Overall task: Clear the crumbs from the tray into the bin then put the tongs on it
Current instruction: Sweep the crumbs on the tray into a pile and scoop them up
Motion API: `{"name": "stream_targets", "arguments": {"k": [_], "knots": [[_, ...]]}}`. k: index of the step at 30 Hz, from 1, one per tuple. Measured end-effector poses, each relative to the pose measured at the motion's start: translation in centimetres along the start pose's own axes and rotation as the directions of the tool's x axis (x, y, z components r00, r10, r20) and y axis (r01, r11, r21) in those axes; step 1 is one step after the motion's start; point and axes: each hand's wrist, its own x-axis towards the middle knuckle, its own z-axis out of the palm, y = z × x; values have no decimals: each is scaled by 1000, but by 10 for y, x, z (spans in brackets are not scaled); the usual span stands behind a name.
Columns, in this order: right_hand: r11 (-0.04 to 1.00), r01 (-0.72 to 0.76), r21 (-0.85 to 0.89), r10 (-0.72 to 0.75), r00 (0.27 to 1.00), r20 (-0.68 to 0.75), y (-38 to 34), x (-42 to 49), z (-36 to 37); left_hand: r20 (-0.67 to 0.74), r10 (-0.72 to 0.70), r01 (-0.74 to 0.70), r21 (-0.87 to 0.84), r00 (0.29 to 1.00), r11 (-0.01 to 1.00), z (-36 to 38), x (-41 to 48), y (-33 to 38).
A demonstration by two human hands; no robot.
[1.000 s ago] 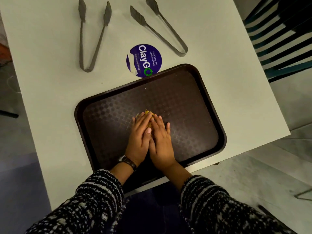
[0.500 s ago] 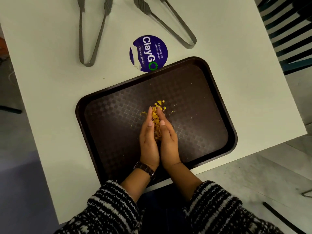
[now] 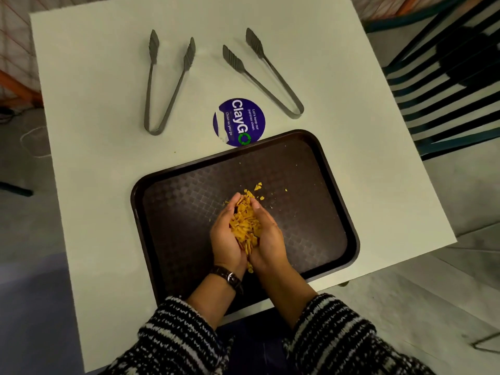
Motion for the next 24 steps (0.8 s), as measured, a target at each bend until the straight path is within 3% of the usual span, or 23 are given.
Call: {"name": "stream_targets", "arguments": {"k": [8, 13, 19, 24], "knots": [[997, -42, 64, 49, 993, -110, 8, 8, 7, -66, -46, 43, -47, 997, 998, 4, -5, 7], [997, -53, 56, 59, 993, -103, 6, 3, 13, -76, -39, 36, -33, 996, 999, 5, -8, 13], [1000, 3, -28, -5, 996, -89, 3, -5, 22, -78, -73, 61, -147, 994, 987, 5, -9, 18], [1000, 2, 9, -1, 998, -57, 2, -8, 26, -36, -143, 128, -270, 989, 954, 11, -13, 22]]}}
